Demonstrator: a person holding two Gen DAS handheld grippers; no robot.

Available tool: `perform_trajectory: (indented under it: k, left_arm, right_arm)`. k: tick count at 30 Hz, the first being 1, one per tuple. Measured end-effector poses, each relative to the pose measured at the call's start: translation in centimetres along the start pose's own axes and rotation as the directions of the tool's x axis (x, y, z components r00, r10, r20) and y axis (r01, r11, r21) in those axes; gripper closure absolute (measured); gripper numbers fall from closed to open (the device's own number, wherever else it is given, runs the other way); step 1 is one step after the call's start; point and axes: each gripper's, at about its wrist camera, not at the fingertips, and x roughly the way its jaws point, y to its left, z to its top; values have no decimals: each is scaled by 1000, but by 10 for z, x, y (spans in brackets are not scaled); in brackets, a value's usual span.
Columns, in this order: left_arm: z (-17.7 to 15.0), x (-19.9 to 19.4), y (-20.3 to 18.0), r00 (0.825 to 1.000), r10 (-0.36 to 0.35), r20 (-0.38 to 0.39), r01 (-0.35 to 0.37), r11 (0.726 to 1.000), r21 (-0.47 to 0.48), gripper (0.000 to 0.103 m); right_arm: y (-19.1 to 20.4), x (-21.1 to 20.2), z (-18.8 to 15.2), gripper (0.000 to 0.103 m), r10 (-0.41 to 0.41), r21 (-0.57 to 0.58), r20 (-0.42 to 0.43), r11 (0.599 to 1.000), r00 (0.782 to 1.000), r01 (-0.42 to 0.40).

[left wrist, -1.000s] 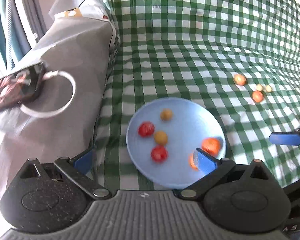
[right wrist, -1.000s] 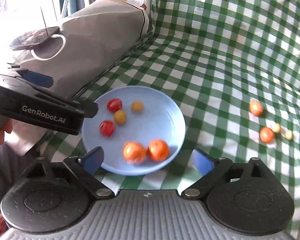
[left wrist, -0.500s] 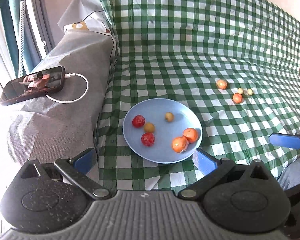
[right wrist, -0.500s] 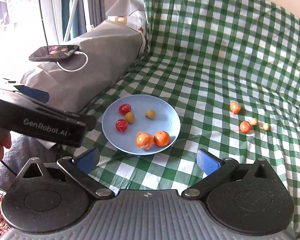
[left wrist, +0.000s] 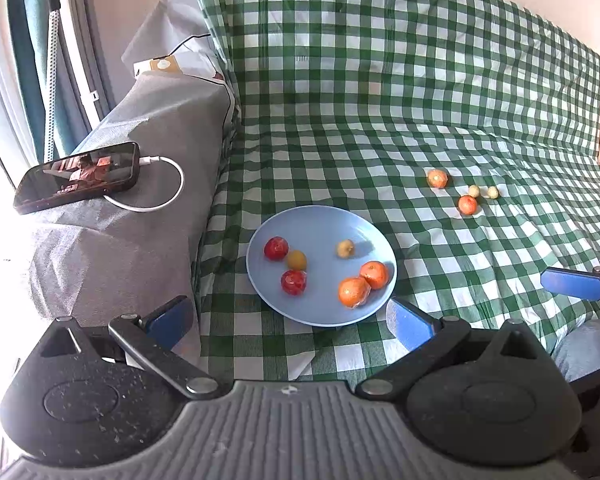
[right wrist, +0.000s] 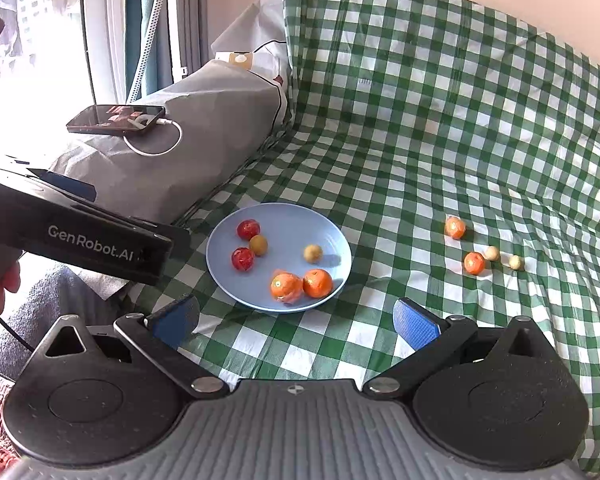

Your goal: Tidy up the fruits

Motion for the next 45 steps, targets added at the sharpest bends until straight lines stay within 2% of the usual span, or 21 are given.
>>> perform_trajectory:
  k: [19, 32, 39, 45]
  left_arm:
    - [0, 6, 1, 1000, 0, -22, 1, 1000, 10, 0]
    - [23, 28, -7, 998, -2, -57, 2, 1000, 14, 0]
    - [42, 46, -27, 998, -23, -66, 25, 999, 33, 0]
    - [62, 78, -57, 992, -61, -113, 69, 995, 71, 0]
  right_arm:
    - [-1, 6, 0, 1, 6, 11, -11, 1000, 1000, -6]
    - [-32, 20, 2, 1, -27, 101, -16, 994, 1000, 28]
    - [-65, 37, -4, 1, -90, 159, -37, 983, 995, 95]
    - [-118, 60, -14, 1, -202, 246, -51, 947, 978, 208]
